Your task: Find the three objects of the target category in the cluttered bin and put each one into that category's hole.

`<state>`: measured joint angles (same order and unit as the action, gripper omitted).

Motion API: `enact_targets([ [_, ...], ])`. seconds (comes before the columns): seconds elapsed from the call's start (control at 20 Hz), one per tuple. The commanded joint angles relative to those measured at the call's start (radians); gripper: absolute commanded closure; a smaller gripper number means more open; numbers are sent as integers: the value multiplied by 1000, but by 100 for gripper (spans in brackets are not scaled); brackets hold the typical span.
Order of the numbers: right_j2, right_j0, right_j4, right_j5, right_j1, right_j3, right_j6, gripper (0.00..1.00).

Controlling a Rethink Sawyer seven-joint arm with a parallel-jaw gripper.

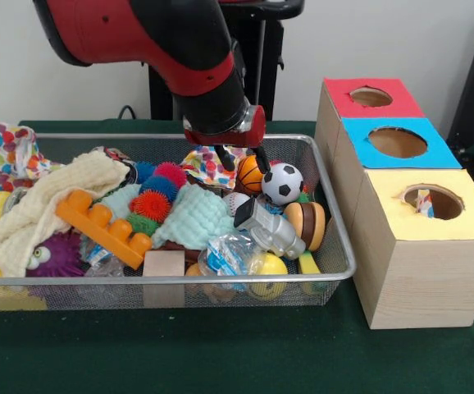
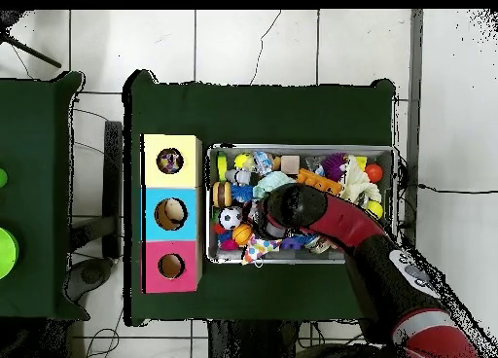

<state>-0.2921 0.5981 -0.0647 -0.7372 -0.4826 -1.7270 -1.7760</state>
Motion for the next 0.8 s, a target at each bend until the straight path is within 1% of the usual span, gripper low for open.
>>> enact_targets([
  [0.05, -70, -11, -40, -45, 66, 91, 61, 0],
  [0.15, -59, -22, -53, -45, 80, 109, 60, 0],
  [0.25, -60, -19, -57, -43, 86, 110, 68, 0],
  [0.5, -88, 10, -35, -47, 69, 36, 76, 0],
  [0.6, -102, 14, -27, -61, 46, -5, 78, 0],
  [0.8, -104, 10, -44, -74, -9, -74, 83, 0],
])
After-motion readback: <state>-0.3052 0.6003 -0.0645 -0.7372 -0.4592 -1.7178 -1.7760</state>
